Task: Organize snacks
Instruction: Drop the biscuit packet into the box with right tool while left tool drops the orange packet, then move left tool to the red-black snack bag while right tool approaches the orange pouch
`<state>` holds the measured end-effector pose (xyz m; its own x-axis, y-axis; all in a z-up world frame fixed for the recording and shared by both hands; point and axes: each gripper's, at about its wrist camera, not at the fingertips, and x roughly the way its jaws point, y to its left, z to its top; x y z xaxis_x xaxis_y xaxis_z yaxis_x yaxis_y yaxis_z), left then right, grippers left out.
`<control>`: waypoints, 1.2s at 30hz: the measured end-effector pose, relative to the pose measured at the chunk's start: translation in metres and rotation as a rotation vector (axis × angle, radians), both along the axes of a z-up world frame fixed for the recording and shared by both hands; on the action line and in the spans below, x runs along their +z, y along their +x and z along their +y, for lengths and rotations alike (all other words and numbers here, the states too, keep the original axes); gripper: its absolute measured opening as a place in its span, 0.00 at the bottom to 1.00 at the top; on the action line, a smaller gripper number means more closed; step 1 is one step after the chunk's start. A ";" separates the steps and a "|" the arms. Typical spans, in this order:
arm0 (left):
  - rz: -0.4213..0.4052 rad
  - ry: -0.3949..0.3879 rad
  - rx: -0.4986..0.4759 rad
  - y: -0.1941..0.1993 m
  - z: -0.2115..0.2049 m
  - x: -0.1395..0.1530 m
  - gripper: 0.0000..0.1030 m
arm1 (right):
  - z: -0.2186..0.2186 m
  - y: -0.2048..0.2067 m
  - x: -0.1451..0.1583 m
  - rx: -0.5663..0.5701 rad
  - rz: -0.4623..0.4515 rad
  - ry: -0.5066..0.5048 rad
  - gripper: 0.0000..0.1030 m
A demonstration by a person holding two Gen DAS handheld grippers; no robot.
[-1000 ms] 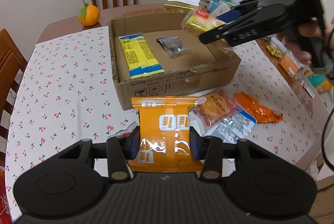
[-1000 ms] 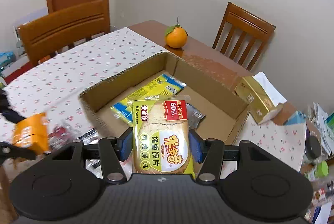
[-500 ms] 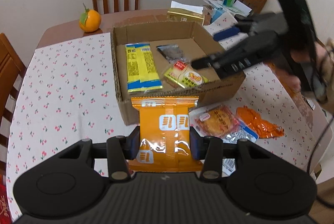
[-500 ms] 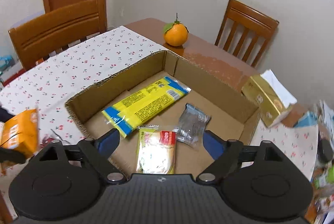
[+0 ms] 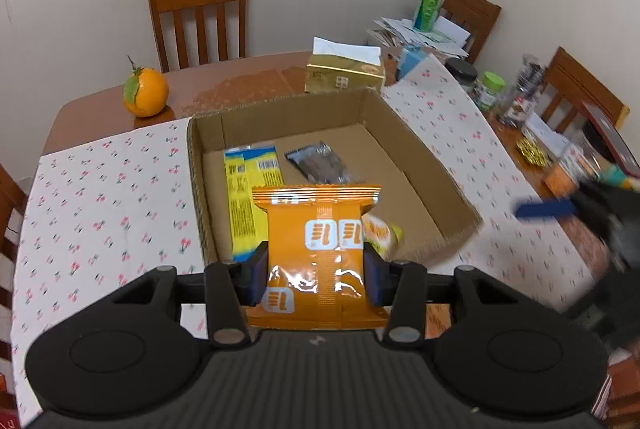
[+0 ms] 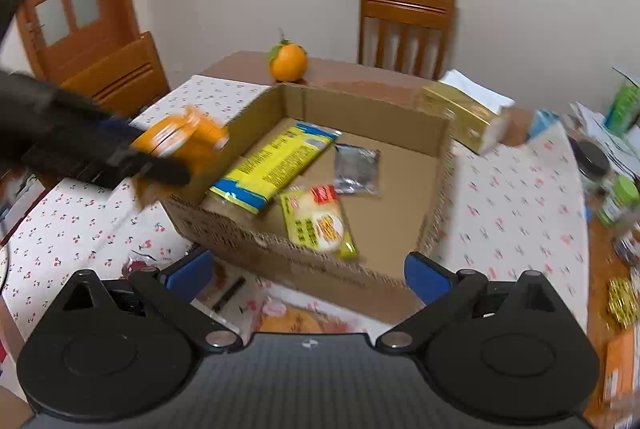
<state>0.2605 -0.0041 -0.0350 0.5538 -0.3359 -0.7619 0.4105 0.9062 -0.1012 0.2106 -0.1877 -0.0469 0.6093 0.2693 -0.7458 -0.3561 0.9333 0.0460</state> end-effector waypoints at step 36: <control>0.053 0.032 0.311 -0.076 0.038 -0.049 0.86 | -0.067 -0.065 -0.100 -0.098 0.193 -0.271 1.00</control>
